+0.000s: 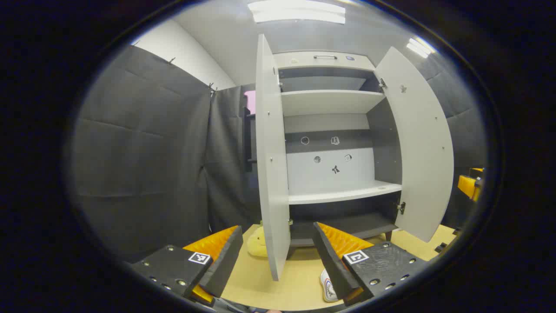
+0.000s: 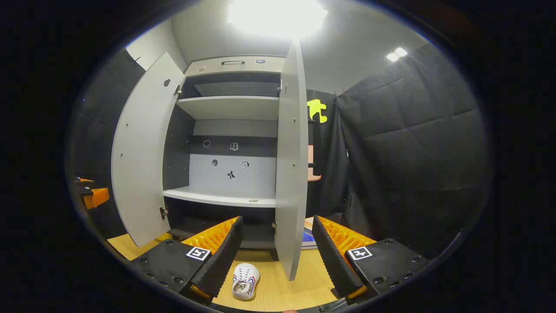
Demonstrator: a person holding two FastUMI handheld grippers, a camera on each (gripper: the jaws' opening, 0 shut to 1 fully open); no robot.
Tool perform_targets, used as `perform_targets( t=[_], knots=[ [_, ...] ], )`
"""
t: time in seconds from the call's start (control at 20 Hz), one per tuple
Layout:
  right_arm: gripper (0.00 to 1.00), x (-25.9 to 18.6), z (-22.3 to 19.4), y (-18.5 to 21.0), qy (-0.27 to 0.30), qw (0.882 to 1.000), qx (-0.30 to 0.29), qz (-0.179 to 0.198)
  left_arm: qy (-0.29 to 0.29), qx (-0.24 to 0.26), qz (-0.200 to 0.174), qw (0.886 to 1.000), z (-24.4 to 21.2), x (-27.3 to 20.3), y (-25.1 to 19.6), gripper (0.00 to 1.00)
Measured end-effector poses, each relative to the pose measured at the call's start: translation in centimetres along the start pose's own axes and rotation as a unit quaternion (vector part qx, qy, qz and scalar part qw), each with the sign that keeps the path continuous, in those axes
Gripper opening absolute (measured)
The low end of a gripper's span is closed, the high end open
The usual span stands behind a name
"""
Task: Grab one shoe with the right hand and put it into the shoe cabinet, grab the other shoe with the left hand and put it into the shoe cabinet; then close the right door with the right hand and the left door with the left hand.
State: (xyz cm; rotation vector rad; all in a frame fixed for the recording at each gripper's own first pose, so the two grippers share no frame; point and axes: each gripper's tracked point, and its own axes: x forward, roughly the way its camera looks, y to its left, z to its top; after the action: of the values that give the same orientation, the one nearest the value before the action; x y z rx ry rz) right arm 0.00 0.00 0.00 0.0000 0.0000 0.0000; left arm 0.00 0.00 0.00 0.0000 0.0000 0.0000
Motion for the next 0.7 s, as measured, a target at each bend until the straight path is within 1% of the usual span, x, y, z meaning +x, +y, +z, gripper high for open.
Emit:
perform_targets(
  t=[0.7],
  knots=[
    [0.98, 0.86, 0.17, 0.58, 0.0, 1.0, -0.008, 0.004, -0.008, 0.0, 0.0, 1.0, 0.31, 0.33, -0.06, 0.94]
  ],
)
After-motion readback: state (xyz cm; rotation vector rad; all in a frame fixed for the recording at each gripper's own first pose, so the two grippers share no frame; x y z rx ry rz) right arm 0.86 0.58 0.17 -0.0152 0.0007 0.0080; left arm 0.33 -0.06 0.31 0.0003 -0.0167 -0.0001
